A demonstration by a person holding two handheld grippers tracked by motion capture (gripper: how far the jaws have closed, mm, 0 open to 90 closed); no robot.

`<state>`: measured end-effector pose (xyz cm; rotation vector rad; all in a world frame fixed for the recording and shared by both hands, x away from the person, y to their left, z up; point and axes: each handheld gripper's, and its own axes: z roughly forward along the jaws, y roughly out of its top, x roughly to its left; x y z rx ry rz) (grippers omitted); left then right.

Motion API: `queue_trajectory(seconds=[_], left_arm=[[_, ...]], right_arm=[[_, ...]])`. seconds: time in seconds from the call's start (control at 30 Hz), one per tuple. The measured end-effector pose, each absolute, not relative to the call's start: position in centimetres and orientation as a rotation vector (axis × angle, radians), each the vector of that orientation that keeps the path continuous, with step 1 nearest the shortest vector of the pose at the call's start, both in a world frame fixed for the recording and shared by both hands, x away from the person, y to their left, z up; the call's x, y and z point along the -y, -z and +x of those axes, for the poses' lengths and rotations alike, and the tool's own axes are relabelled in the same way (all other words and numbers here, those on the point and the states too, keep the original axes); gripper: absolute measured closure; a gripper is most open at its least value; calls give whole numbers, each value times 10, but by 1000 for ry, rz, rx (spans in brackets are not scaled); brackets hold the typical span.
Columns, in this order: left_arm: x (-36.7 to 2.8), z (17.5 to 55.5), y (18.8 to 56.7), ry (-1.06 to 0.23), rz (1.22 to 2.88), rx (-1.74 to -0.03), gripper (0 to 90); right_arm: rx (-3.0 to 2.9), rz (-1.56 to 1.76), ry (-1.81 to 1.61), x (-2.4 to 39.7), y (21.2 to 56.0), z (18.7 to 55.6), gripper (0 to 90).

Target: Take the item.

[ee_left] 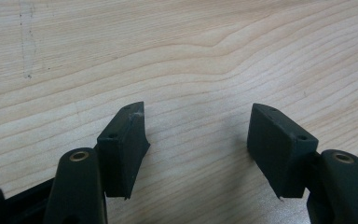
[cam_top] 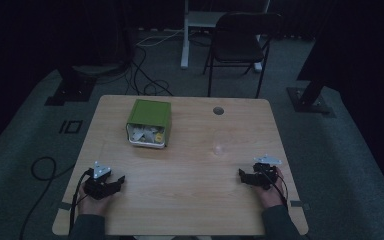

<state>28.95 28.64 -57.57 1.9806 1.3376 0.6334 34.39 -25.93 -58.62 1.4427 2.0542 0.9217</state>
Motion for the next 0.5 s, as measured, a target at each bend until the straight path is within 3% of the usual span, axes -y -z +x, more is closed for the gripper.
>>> queue_trajectory(seconds=[0.5], left_arm=[[-288, 293, 575, -623, 1992, -1315, 388]], right_arm=[[-2066, 1433, -927, 260, 586, 342, 108]])
